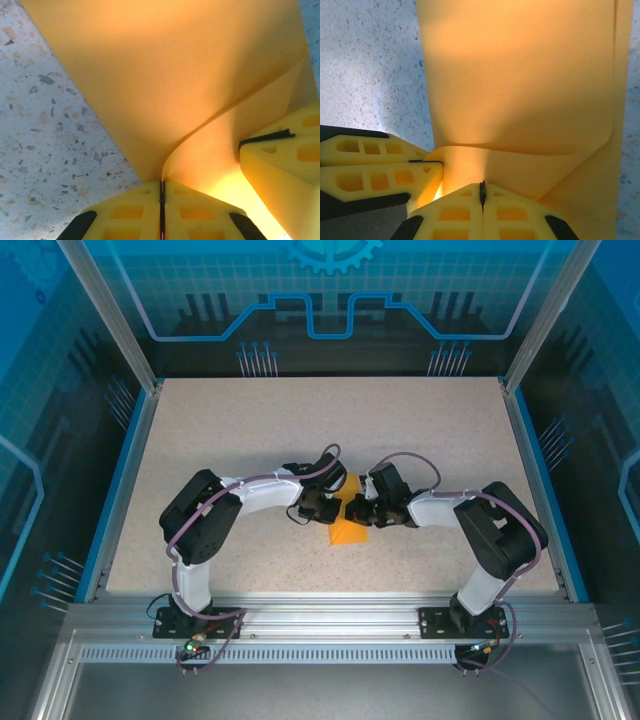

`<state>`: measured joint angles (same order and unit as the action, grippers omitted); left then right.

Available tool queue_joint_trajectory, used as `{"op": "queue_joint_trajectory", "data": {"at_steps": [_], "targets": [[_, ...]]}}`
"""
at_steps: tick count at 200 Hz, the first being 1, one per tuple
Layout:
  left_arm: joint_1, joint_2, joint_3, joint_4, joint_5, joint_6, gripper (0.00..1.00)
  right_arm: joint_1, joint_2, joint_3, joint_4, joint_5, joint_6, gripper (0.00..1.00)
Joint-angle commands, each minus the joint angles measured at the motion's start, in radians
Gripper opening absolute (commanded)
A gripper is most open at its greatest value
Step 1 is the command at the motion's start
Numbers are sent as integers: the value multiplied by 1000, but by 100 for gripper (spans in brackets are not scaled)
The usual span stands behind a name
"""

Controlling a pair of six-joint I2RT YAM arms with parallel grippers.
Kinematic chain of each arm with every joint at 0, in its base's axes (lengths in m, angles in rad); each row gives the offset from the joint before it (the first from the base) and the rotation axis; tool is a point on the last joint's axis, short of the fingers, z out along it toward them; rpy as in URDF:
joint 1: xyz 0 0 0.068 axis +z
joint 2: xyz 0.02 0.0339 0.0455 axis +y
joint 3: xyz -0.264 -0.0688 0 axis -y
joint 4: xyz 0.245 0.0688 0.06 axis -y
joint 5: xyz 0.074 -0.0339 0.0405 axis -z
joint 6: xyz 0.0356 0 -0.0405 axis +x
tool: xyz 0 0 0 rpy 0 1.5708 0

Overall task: Fold a paper plane with a square sheet of paper (fold left side to right side)
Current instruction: Fold the triangle a second time at the center of the table.

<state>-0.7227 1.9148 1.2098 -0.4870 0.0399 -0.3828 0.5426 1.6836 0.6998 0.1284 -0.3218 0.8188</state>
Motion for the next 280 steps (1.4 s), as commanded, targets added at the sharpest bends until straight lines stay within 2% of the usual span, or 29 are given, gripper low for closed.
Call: {"op": "queue_joint_trajectory", "data": {"at_steps": [1,74,123,145,186,200,250,280], "targets": [[0,32,4,-21,12,20,11,1,9,-2,-41,23,-14,2],[3,-31,24,-57,-10,17,20,2,22,-29,-58,44,0,2],[5,-150,-1,-100,-23,7,33,2,27,-37,-46,43,6,2],[5,-204,-33,-87,49,-11,34,2,28,-36,-45,41,6,2],[5,-215,-92,11,314,-68,33,2,32,-33,-43,37,4,2],[4,-202,-112,50,370,-90,33,2,35,-30,-44,34,4,2],[4,-146,-127,122,460,-112,33,3,43,-21,-52,30,-1,2],[5,-114,-118,126,463,-109,33,5,44,-18,-59,31,-2,2]]}}
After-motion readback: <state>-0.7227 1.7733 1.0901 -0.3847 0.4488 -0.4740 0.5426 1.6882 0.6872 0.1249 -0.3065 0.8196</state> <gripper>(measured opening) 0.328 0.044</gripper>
